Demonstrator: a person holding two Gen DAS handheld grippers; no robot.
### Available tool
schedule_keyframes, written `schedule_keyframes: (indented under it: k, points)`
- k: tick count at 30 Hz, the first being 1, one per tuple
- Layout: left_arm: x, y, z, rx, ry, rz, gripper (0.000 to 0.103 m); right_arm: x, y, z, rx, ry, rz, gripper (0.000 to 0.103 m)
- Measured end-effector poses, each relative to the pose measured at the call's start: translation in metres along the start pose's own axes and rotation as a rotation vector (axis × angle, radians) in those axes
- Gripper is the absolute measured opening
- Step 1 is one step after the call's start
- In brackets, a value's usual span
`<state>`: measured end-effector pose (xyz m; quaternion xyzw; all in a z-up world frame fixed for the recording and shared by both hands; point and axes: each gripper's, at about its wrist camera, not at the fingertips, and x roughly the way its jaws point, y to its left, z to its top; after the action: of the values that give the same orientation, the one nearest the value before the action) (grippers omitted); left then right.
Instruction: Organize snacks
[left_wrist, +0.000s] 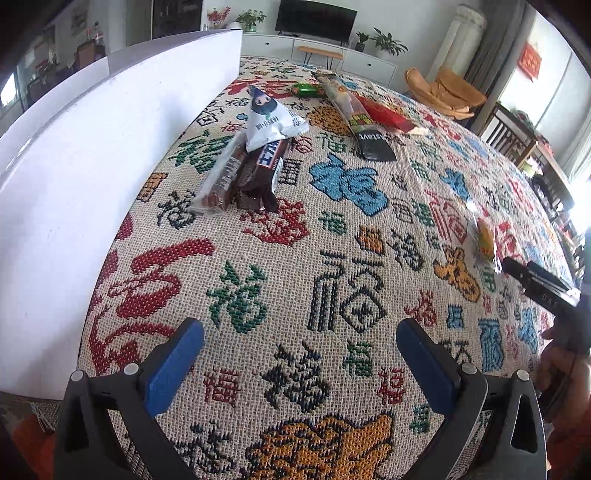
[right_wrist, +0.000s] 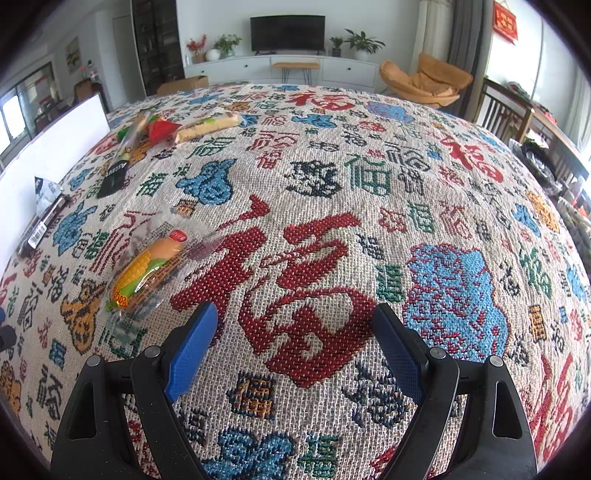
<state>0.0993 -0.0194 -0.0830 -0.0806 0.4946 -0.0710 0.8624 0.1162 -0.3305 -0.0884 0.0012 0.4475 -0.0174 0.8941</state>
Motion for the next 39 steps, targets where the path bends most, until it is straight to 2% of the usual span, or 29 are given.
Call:
schedule_keyframes:
  k: [10, 17, 20, 29, 31, 35, 38, 39]
  points:
    - [-0.02, 0.013, 0.003, -0.065, -0.091, -0.09, 0.103, 0.0, 0.0, 0.0, 0.0, 0.0, 0.001, 0.087]
    - [-0.037, 0.038, 0.003, -0.175, -0.164, -0.247, 0.103, 0.0, 0.0, 0.0, 0.001, -0.001, 0.001, 0.087]
    - [-0.039, 0.042, 0.004, -0.2, -0.178, -0.278, 0.103, 0.0, 0.0, 0.0, 0.001, -0.001, 0.001, 0.087]
    - [-0.039, 0.054, 0.009, -0.261, -0.188, -0.219, 0.103, -0.001, 0.0, 0.0, 0.001, -0.001, 0.002, 0.087]
    - [-0.033, 0.051, 0.018, -0.234, -0.163, -0.194, 0.103, -0.001, 0.0, 0.0, 0.001, -0.001, 0.002, 0.087]
    - [-0.021, 0.042, 0.047, -0.115, -0.136, -0.071, 0.102, -0.001, -0.001, 0.0, 0.002, -0.002, 0.002, 0.087]
    - [-0.005, 0.046, 0.067, -0.092, -0.096, -0.022, 0.083, -0.001, -0.001, 0.0, 0.002, -0.002, 0.002, 0.087]
    - [-0.002, 0.047, 0.072, -0.086, -0.088, -0.013, 0.074, -0.001, -0.001, 0.0, 0.002, -0.002, 0.003, 0.087]
